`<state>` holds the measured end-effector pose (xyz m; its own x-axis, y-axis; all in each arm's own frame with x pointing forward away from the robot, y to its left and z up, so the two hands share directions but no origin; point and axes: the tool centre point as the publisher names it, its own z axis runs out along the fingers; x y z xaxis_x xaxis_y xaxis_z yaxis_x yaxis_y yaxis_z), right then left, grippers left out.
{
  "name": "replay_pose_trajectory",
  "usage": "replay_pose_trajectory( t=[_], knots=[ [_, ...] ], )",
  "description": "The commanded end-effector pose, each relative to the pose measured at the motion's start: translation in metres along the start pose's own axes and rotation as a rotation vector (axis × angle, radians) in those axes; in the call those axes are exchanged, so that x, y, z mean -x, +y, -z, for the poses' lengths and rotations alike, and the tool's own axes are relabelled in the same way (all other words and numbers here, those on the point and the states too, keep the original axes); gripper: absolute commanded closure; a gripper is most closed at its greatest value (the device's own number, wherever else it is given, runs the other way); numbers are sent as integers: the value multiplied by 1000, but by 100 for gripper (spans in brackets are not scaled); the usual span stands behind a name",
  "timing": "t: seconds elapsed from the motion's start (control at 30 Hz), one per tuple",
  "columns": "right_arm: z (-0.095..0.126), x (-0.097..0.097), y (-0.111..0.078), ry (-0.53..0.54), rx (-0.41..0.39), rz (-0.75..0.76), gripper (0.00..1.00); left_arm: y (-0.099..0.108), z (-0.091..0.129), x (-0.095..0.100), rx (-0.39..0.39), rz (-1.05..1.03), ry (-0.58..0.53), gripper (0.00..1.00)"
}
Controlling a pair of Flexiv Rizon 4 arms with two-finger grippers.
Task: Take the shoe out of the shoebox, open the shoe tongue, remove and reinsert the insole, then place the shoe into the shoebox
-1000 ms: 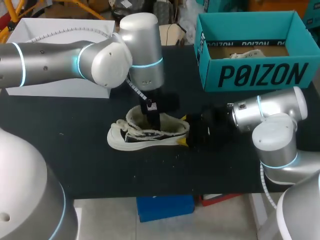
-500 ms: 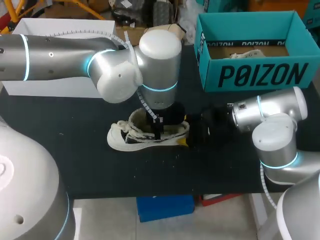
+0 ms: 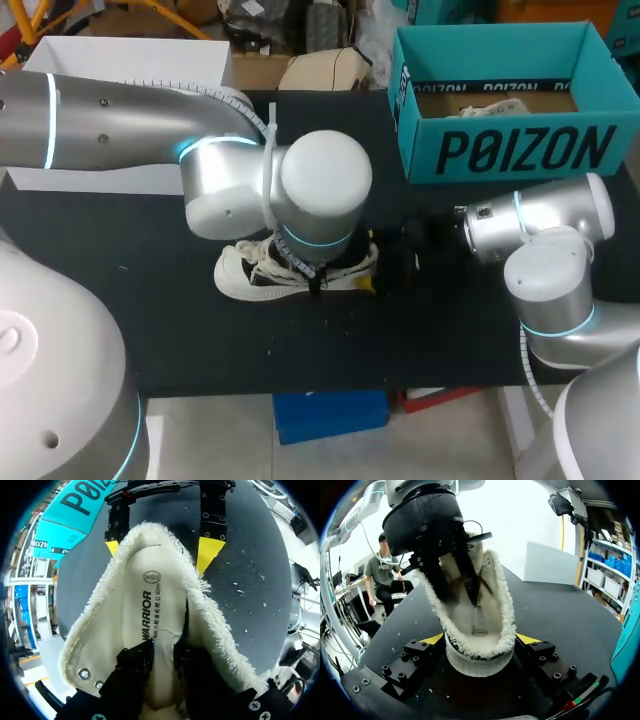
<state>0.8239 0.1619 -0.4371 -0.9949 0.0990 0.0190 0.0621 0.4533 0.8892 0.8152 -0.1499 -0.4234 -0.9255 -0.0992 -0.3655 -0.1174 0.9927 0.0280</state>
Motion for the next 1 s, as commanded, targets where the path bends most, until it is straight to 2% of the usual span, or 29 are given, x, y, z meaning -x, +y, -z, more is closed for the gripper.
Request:
replay_pose_trajectory(
  t=[0.03, 0.2, 0.4, 0.5, 0.57, 0.67, 0.7, 0.73, 0.87, 1.0],
  knots=[
    [0, 1, -2, 0, -2, -1, 100, 17, -11, 6, -70, 12, -192, 73],
    [0, 1, -2, 0, -2, -1, 100, 23, -7, 17, -132, 54, -293, 70],
    [0, 1, -2, 0, -2, -1, 100, 25, -8, 20, -161, 62, -313, 70],
    [0, 1, -2, 0, -2, -1, 100, 23, -11, 19, -160, 42, -277, 71],
    [0, 1, -2, 0, -2, -1, 100, 22, -12, 16, -158, 37, -257, 78],
    [0, 1, -2, 0, -2, -1, 100, 20, -16, 12, -152, 26, -203, 83],
    [0, 1, -2, 0, -2, -1, 100, 19, -17, 11, -151, 22, -192, 94],
    [0, 1, -2, 0, -2, -1, 100, 18, -18, 11, -151, 21, -168, 100],
    [0, 1, -2, 0, -2, -1, 100, 17, -20, 12, -161, 16, -82, 100],
    [0, 1, -2, 0, -2, -1, 100, 14, -15, 11, -224, 1, 24, 100]
  ],
)
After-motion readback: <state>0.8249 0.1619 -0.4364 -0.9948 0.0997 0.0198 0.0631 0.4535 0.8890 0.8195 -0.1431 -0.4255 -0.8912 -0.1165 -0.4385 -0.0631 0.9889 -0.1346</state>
